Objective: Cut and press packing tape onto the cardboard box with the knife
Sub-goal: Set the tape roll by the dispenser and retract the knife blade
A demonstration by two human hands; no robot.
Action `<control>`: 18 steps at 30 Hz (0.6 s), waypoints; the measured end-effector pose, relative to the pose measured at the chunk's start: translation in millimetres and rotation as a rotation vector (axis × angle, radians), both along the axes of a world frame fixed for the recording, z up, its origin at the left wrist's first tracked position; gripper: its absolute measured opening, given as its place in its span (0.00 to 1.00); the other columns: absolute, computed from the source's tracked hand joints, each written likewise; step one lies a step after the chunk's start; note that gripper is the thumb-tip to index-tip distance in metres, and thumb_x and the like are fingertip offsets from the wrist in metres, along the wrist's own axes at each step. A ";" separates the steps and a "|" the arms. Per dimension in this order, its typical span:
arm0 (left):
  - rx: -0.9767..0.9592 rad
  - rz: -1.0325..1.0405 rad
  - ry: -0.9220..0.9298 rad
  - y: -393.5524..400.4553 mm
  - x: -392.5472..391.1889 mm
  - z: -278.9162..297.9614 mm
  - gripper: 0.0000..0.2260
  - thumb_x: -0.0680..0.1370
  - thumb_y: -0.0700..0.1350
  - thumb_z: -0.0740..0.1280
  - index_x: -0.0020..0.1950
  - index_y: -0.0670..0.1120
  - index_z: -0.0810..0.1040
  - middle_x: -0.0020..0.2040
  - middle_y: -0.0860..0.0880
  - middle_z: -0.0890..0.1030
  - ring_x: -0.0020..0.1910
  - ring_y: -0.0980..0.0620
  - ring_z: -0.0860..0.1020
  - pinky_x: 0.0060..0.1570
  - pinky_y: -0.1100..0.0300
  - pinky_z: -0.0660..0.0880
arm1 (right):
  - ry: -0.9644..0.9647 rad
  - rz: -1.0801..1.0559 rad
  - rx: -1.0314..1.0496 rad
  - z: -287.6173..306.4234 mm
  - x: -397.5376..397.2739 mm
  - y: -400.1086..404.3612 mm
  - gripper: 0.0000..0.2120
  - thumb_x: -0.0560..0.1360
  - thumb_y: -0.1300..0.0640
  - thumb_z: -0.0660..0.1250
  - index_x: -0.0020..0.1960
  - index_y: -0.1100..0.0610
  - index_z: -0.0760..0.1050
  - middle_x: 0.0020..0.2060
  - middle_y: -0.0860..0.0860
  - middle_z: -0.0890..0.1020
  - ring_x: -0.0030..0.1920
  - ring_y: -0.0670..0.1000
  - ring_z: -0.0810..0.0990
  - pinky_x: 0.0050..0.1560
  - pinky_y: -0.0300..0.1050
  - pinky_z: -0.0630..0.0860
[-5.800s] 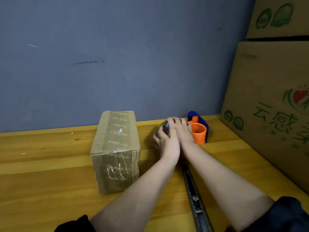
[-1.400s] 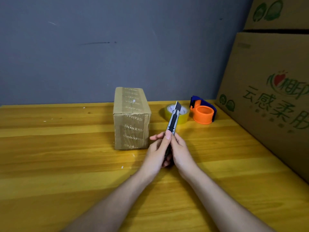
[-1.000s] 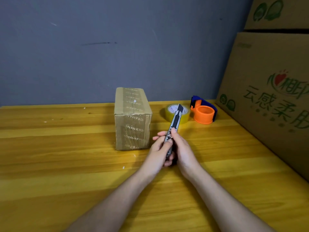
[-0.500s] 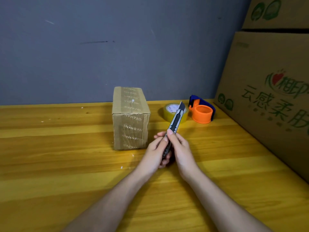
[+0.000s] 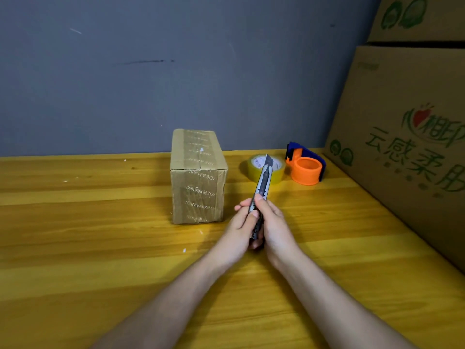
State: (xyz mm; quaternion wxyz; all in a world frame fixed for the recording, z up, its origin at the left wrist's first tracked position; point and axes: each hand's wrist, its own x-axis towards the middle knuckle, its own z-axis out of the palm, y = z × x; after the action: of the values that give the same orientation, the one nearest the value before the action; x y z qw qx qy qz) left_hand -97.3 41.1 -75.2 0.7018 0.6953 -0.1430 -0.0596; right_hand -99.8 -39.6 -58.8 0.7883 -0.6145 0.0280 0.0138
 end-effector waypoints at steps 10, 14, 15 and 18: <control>-0.069 -0.116 0.168 7.1 1.1 4.4 0.12 0.82 0.35 0.51 0.55 0.50 0.69 0.33 0.47 0.70 0.23 0.59 0.70 0.25 0.67 0.61 | -0.065 0.223 -0.023 -10.2 7.0 -10.7 0.12 0.80 0.61 0.58 0.59 0.50 0.74 0.51 0.45 0.83 0.23 0.46 0.73 0.18 0.34 0.69; -0.136 -0.211 0.219 12.7 2.2 5.9 0.16 0.80 0.31 0.51 0.63 0.44 0.66 0.36 0.43 0.73 0.27 0.56 0.75 0.27 0.65 0.70 | -0.076 0.251 0.003 -11.4 8.9 -13.4 0.13 0.79 0.64 0.58 0.61 0.53 0.72 0.51 0.47 0.83 0.20 0.42 0.68 0.15 0.32 0.62; -0.144 -0.225 0.225 13.9 2.4 5.9 0.17 0.79 0.30 0.51 0.65 0.43 0.65 0.37 0.43 0.74 0.27 0.55 0.76 0.28 0.65 0.72 | -0.074 0.255 0.010 -11.6 9.1 -14.0 0.13 0.79 0.65 0.58 0.60 0.53 0.73 0.51 0.48 0.83 0.20 0.41 0.67 0.15 0.32 0.60; -0.158 -0.254 0.234 15.8 2.9 6.6 0.18 0.79 0.29 0.50 0.66 0.43 0.65 0.38 0.43 0.75 0.29 0.55 0.77 0.30 0.64 0.75 | -0.069 0.260 0.011 -12.5 9.4 -15.2 0.14 0.79 0.66 0.58 0.60 0.53 0.73 0.51 0.47 0.83 0.21 0.41 0.68 0.14 0.32 0.59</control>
State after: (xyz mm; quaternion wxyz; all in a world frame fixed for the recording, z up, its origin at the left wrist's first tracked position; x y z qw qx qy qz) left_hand -94.4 56.9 -68.6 0.7530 0.6026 -0.1511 -0.2169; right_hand -90.5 -54.8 -71.3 0.7837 -0.6088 -0.0792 0.0949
